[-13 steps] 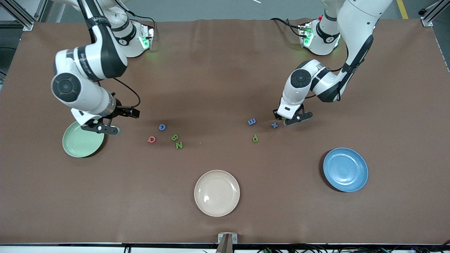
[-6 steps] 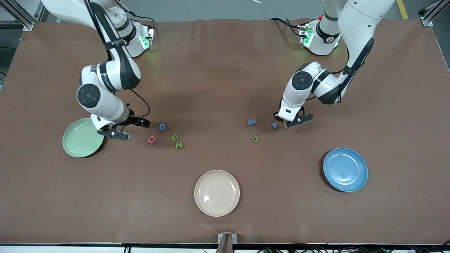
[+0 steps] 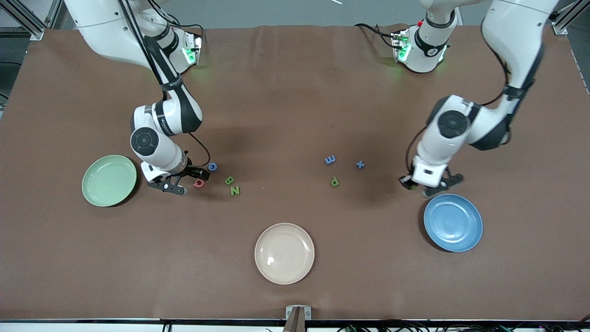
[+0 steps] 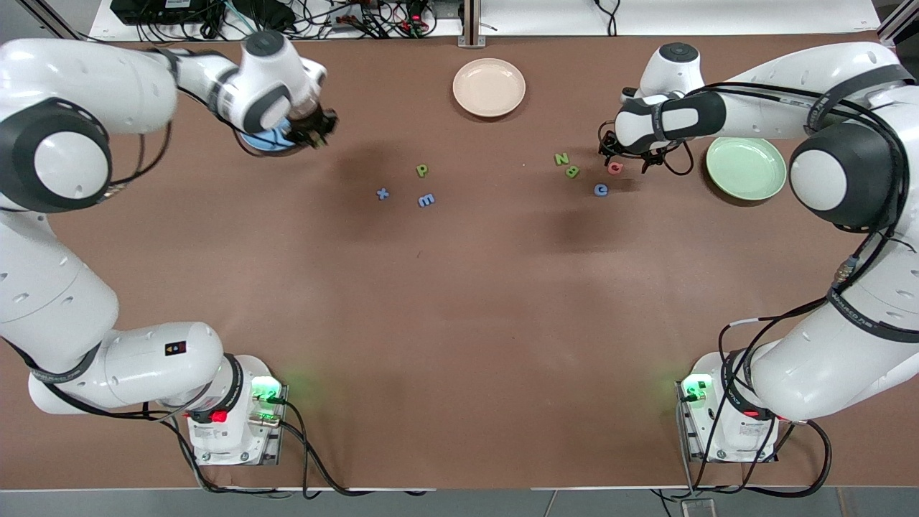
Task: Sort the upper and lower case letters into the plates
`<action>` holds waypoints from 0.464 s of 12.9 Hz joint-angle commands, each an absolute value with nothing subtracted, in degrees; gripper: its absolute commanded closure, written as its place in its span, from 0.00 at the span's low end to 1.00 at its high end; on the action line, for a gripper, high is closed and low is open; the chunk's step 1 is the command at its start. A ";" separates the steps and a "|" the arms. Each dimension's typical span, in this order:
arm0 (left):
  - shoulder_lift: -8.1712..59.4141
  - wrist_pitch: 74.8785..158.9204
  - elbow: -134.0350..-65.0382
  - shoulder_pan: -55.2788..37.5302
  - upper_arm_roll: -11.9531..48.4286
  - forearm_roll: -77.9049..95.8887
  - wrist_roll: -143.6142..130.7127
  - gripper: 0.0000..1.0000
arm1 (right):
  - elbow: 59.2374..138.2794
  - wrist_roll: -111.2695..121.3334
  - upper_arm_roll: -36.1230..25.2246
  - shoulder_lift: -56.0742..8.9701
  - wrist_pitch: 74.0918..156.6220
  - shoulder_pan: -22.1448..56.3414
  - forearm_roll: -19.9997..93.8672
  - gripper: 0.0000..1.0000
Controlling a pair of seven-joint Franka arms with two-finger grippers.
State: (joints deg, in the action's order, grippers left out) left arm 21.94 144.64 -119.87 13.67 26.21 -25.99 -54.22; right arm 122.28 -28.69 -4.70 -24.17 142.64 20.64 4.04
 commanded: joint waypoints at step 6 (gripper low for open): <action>36.11 141.24 -103.90 21.27 24.62 -27.51 -38.88 0.63 | 119.01 -29.00 -5.01 -27.68 143.44 22.15 10.46 0.23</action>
